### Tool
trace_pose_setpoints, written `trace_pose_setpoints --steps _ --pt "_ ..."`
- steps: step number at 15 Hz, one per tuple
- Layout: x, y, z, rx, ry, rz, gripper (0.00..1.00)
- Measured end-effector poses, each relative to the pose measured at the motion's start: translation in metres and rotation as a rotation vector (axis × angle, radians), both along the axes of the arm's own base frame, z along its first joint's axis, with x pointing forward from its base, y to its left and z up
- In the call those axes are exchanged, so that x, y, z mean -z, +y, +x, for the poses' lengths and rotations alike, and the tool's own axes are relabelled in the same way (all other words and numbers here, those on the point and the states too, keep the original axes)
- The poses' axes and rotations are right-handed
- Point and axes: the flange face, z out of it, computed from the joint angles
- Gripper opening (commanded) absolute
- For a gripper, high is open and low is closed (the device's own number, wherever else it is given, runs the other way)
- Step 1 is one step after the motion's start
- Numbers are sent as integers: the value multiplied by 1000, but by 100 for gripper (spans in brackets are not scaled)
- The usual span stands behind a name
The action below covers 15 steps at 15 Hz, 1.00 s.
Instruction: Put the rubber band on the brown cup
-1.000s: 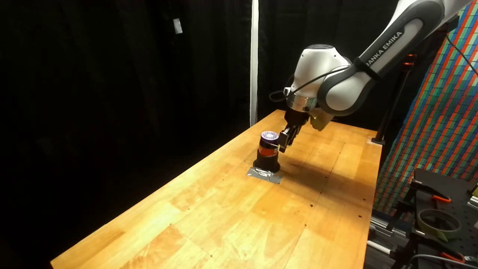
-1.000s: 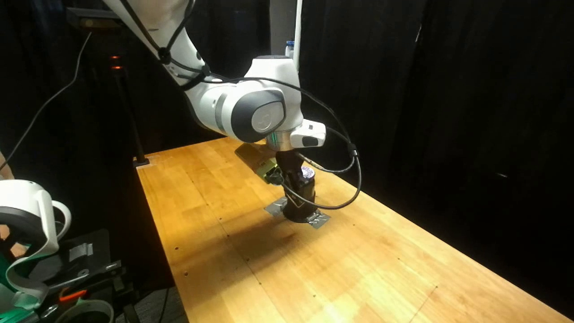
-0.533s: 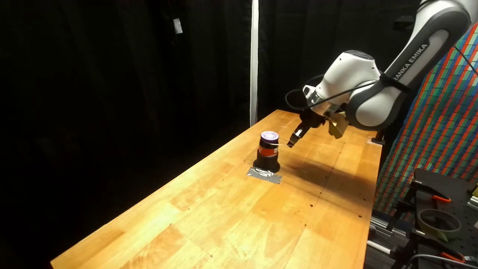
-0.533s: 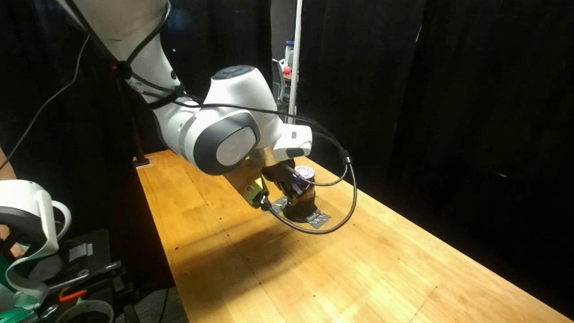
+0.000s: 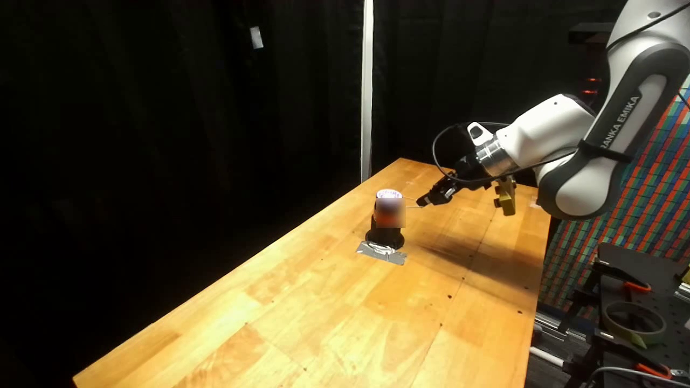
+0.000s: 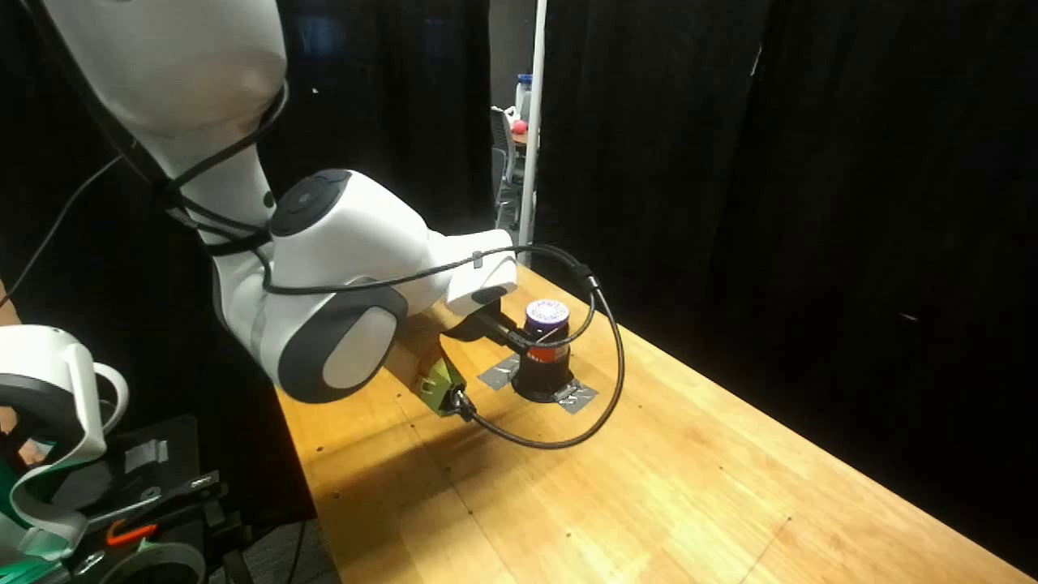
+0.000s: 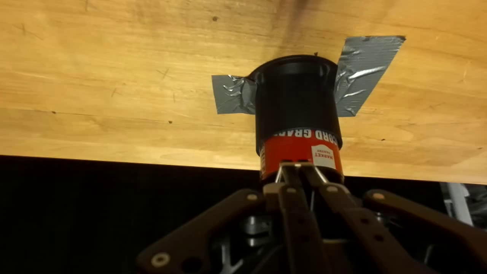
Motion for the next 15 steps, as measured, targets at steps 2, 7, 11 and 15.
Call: trace_pose_setpoints --steps 2,7,11,15 --pt "4 -1 -9 -53 -52 18 8" --pt "10 -12 -25 -145 -175 75 8" --pt "12 -17 -35 -167 -285 102 10" --pt "16 -13 -35 -200 -279 101 47"
